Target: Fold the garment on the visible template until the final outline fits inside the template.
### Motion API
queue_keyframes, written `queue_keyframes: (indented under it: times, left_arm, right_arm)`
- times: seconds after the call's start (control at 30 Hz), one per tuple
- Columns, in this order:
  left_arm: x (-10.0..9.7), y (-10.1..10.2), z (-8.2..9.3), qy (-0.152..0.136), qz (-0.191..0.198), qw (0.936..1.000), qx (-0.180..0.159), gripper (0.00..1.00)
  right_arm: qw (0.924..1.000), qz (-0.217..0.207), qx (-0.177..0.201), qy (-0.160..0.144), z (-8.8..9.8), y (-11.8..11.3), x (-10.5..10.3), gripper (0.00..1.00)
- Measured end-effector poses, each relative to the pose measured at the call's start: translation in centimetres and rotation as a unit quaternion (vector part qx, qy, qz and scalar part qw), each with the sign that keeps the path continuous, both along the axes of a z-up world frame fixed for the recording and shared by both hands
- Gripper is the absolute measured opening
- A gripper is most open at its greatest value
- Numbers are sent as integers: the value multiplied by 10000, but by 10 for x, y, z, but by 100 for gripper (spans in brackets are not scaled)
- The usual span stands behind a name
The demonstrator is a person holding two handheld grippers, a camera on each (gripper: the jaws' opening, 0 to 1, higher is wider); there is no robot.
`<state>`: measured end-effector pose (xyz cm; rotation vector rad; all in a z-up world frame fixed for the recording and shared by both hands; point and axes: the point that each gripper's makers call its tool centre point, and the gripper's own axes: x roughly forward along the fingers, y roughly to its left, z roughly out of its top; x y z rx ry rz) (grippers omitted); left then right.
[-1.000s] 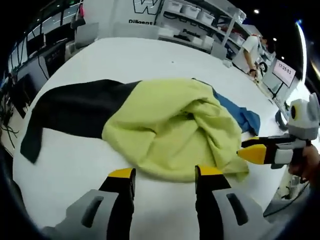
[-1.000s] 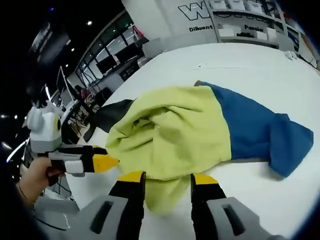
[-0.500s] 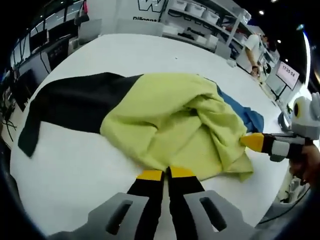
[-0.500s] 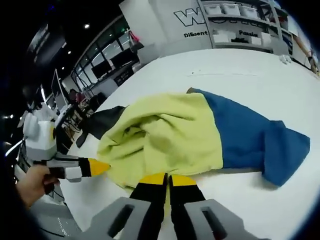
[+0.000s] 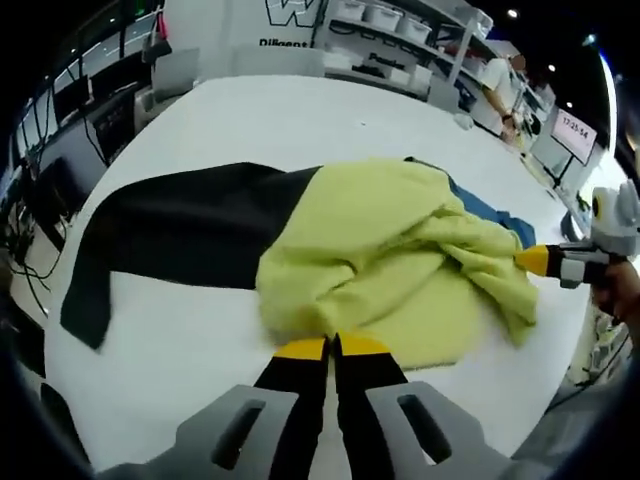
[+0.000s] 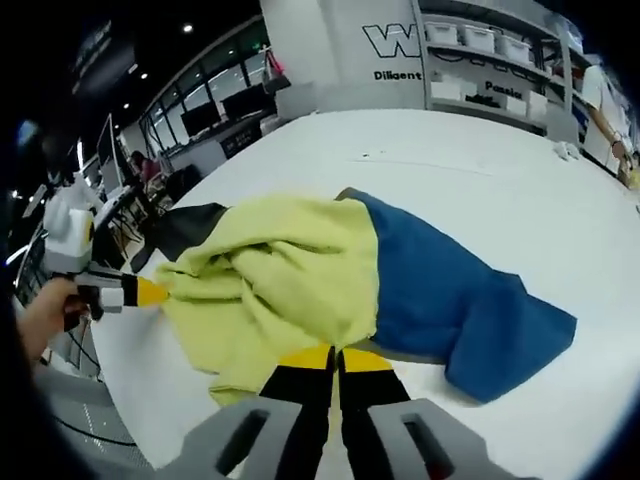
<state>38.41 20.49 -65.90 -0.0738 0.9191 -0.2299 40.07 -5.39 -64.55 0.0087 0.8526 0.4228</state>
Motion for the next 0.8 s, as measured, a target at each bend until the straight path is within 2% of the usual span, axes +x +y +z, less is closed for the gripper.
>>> queue_keyframes:
  times: [0.07, 0.2, 0.27, 0.33, 0.37, 0.43, 0.57, 0.7, 0.8]
  left_arm:
    - [3, 7, 2, -7, -48, 10000, 59, 2]
    - [6, 14, 3, -21, -147, 9998, 160, 2]
    - [11, 27, 6, -40, -357, 9985, 408, 2]
    - [13, 31, 6, -24, -364, 9983, 454, 2]
    - [13, 36, 5, -33, -567, 9963, 650, 2]
    - [13, 44, 3, 4, -655, 9938, 902, 2]
    - [14, 46, 0, 100, -770, 9940, 767, 2]
    - [16, 45, -1, 115, -840, 9932, 804, 2]
    - [19, 44, 3, -6, -713, 9935, 889, 6]
  right_arm:
    - [9998, 107, -164, 18, -1, -5, -1, 0]
    - [9995, 189, -259, 38, -2, -8, -1, 0]
    - [9989, 236, -396, 35, -2, -16, 0, 0]
    - [9982, 273, -536, 8, -2, -20, 1, 0]
    - [9976, 286, -627, 3, -3, -24, 1, 0]
    - [9972, 278, -701, -2, -4, -27, 1, 0]
    - [9965, 288, -783, 7, -8, -33, 1, 0]
    - [9966, 283, -772, 25, -11, -32, 0, 0]
    - [9980, 80, -622, -47, -9, -30, 3, 0]
